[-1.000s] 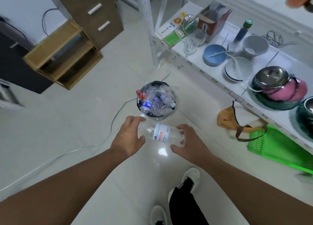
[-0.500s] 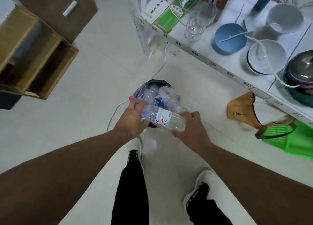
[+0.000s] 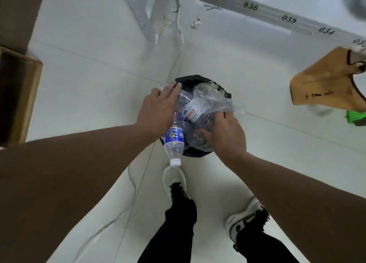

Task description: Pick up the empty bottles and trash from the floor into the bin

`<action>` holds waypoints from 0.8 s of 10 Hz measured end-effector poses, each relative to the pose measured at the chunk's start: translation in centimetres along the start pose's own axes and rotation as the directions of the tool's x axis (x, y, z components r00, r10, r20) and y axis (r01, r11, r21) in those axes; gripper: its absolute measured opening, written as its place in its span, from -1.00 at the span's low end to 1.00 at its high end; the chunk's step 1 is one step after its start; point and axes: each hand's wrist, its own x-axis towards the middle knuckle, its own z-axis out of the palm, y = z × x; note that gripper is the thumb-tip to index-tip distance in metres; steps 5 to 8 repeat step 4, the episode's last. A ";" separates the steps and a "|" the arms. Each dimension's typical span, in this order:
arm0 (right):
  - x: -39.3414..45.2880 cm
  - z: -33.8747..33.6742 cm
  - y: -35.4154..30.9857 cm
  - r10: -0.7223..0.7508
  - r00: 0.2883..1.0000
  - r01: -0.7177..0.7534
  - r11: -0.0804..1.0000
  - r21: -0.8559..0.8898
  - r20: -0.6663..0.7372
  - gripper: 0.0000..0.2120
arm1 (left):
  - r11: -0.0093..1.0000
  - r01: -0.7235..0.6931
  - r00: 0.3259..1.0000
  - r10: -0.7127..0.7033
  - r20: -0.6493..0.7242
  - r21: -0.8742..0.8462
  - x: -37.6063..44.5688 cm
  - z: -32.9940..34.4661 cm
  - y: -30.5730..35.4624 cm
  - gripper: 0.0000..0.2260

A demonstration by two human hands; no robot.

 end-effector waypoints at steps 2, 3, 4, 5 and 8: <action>-1.1 -3.3 -0.3 -0.001 0.999 -0.004 0.991 -0.135 -0.037 -0.21 | 0.987 0.051 0.998 -0.053 -0.014 -0.151 -1.6 -2.2 0.6 -0.29; -2.1 -6.1 -0.2 0.000 0.999 -0.006 0.989 -0.151 -0.040 -0.24 | 0.975 0.055 0.996 -0.069 -0.059 -0.215 -3.0 -4.7 1.0 -0.30; -3.3 -8.5 0.0 0.011 1.000 -0.014 0.993 -0.121 -0.028 -0.29 | 0.971 0.040 0.991 -0.068 -0.114 -0.234 -4.4 -6.6 1.6 -0.31; -3.3 -8.5 0.0 0.011 1.000 -0.014 0.993 -0.121 -0.028 -0.29 | 0.971 0.040 0.991 -0.068 -0.114 -0.234 -4.4 -6.6 1.6 -0.31; -3.3 -8.5 0.0 0.011 1.000 -0.014 0.993 -0.121 -0.028 -0.29 | 0.971 0.040 0.991 -0.068 -0.114 -0.234 -4.4 -6.6 1.6 -0.31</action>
